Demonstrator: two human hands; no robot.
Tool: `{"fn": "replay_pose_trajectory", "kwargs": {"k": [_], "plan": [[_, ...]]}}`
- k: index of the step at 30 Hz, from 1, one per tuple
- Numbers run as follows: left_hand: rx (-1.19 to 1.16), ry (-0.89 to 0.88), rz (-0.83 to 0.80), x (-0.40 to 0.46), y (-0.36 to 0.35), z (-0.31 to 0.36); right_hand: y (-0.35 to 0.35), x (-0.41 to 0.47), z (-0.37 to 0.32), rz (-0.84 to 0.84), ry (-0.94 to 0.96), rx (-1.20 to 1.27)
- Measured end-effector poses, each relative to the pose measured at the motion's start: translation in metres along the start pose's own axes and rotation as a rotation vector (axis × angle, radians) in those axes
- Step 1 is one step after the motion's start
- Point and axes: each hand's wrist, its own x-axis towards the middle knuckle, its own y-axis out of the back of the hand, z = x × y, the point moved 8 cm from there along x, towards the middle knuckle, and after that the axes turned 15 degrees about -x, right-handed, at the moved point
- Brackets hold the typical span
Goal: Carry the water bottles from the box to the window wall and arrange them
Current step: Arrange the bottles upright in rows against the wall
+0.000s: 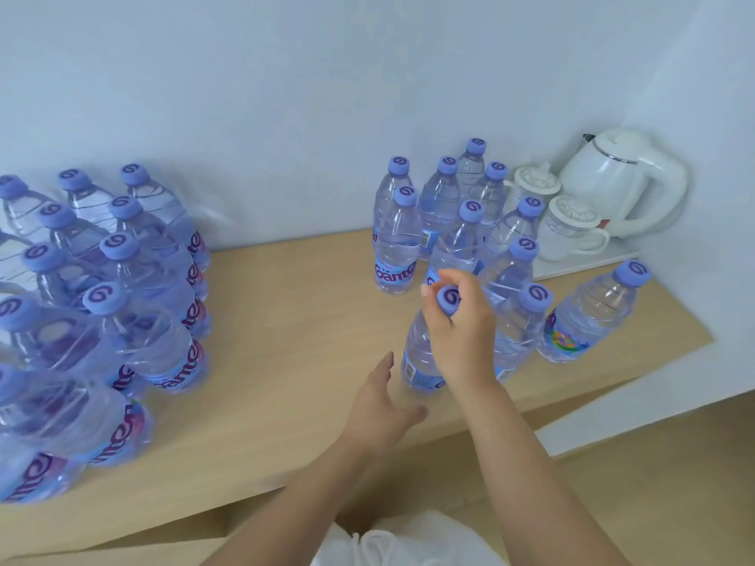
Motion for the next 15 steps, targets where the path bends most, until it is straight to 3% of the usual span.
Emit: {"fn": "replay_pose_trajectory", "kwargs": {"k": [4, 6, 8, 11, 13, 15], "plan": [[-0.151, -0.182, -0.032, -0.010, 0.015, 0.024, 0.005, 0.001, -0.034, 0.087, -0.039, 0.122], [-0.222, -0.146, -0.013, -0.020, 0.037, 0.035, 0.001, 0.007, -0.055, 0.045, -0.068, 0.189], [-0.238, -0.076, -0.204, -0.035, 0.049, 0.048, -0.016, 0.013, -0.070, -0.171, -0.104, 0.204], [-0.313, -0.027, -0.544, -0.069, 0.064, 0.064, -0.057, 0.002, -0.093, -0.635, -0.100, 0.284], [-0.380, -0.022, -0.544, -0.082, 0.081, 0.067, -0.075, -0.010, -0.105, -0.681, -0.061, 0.271], [-0.394, -0.087, -0.364, -0.084, 0.100, 0.067, -0.086, -0.019, -0.113, -0.579, -0.043, 0.223]]}}
